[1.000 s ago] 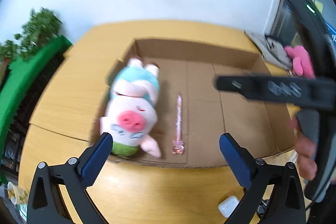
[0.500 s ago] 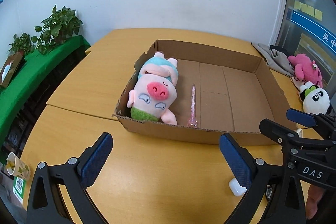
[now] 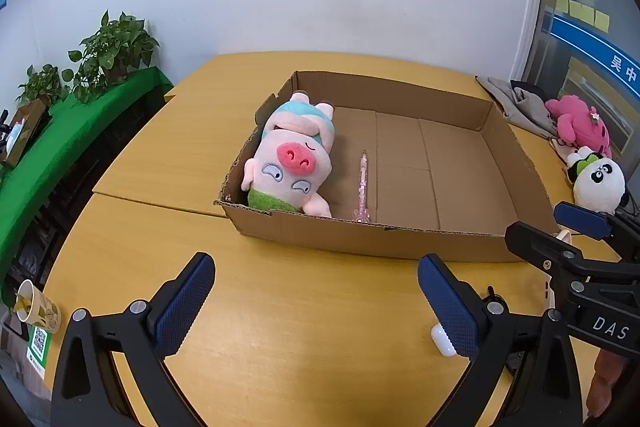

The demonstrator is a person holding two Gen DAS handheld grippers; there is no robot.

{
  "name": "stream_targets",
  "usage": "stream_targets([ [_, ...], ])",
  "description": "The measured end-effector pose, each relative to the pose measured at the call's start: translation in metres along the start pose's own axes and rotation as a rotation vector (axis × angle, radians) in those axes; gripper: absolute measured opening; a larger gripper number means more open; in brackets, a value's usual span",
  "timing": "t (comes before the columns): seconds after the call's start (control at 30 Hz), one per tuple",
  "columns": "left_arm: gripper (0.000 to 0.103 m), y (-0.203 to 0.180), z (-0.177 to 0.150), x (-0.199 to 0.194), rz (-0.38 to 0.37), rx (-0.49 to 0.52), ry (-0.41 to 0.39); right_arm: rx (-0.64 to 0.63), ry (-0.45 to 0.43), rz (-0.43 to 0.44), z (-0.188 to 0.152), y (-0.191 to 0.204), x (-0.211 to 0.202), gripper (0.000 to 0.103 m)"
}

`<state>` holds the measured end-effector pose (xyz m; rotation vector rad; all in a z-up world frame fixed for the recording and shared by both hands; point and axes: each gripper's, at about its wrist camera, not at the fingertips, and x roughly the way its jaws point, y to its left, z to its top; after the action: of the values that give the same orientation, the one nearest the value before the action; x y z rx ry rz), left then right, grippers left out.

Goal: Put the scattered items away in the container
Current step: 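Withdraw both grippers from the box toward the white earbud case, then grasp the white earbud case with the right gripper while the left grips its other side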

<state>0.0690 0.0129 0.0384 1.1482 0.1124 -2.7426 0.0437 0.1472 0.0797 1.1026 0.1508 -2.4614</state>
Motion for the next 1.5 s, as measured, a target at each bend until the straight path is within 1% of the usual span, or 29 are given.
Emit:
stream_targets([
  [0.6, 0.103, -0.002, -0.009, 0.002, -0.009, -0.007, 0.040, 0.006, 0.001, 0.005, -0.011, -0.005, -0.004, 0.078],
  [0.8, 0.103, -0.001, -0.011, 0.010, -0.023, -0.021, 0.074, 0.025, 0.027, 0.002, -0.019, -0.014, 0.005, 0.078],
  [0.93, 0.103, -0.002, -0.013, 0.018, -0.040, -0.029, 0.111, 0.024, 0.025, 0.010, -0.025, -0.021, 0.006, 0.078],
  [1.03, 0.103, -0.006, -0.016, 0.027, -0.070, -0.022, 0.159, -0.006, 0.031, 0.037, -0.039, -0.029, 0.010, 0.078],
  [1.13, 0.103, -0.009, -0.020, 0.039, -0.110, -0.037, 0.221, -0.039, 0.061, 0.066, -0.066, -0.031, 0.019, 0.078],
  [1.23, 0.102, -0.012, -0.026, 0.057, -0.146, -0.056, 0.309, -0.080, 0.085, 0.111, -0.093, -0.024, 0.026, 0.078],
  [1.3, 0.102, -0.016, -0.030, 0.073, -0.188, -0.075, 0.389, -0.114, 0.090, 0.121, -0.110, -0.015, 0.030, 0.078],
  [1.4, 0.099, -0.023, -0.034, 0.097, -0.250, -0.105, 0.500, -0.131, 0.092, 0.139, -0.125, -0.001, 0.035, 0.078],
  [1.47, 0.090, -0.028, -0.036, 0.111, -0.281, -0.134, 0.574, -0.155, 0.076, 0.151, -0.131, 0.008, 0.035, 0.078],
  [1.5, 0.088, -0.030, -0.036, 0.117, -0.295, -0.142, 0.599, -0.180, 0.061, 0.152, -0.133, 0.015, 0.035, 0.077],
])
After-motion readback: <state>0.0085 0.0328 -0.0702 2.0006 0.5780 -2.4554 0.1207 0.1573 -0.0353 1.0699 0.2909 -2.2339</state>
